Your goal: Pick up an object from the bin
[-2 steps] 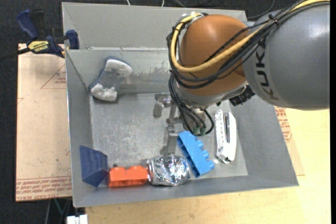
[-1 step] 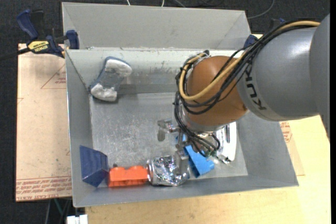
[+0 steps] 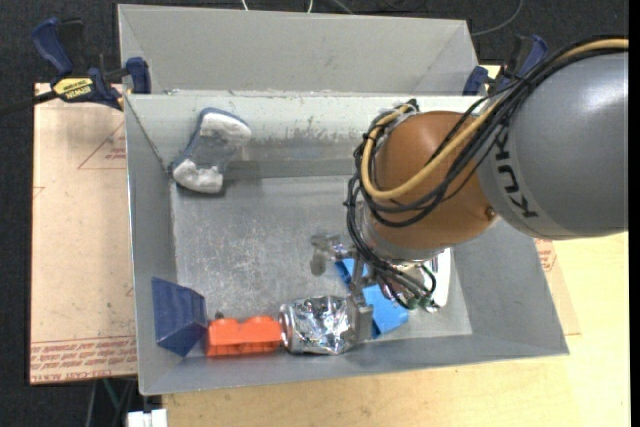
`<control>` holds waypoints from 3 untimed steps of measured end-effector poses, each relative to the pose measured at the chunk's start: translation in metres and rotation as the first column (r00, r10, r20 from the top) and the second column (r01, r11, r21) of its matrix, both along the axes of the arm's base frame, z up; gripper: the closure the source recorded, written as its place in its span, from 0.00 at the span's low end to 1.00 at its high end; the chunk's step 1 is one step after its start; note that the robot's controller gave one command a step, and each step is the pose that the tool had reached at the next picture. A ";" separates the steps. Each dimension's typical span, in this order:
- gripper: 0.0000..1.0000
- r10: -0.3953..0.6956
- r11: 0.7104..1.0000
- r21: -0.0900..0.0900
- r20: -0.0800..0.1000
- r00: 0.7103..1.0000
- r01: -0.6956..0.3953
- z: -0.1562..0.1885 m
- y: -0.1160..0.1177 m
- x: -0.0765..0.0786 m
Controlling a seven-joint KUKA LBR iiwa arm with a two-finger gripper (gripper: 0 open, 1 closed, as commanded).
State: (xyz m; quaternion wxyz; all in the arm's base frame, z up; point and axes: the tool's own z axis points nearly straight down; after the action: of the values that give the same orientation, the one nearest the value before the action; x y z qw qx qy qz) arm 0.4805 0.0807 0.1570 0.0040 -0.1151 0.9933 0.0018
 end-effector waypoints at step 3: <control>1.00 -0.083 0.997 0.005 0.012 0.997 0.083 -0.082 0.001 0.005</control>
Offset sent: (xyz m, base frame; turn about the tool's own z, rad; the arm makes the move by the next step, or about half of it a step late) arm 0.0012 -0.0050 -0.0870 0.0967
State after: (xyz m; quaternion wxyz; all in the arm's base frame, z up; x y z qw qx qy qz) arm 0.4858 0.0812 0.0746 0.0105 -0.0740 0.9972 0.0033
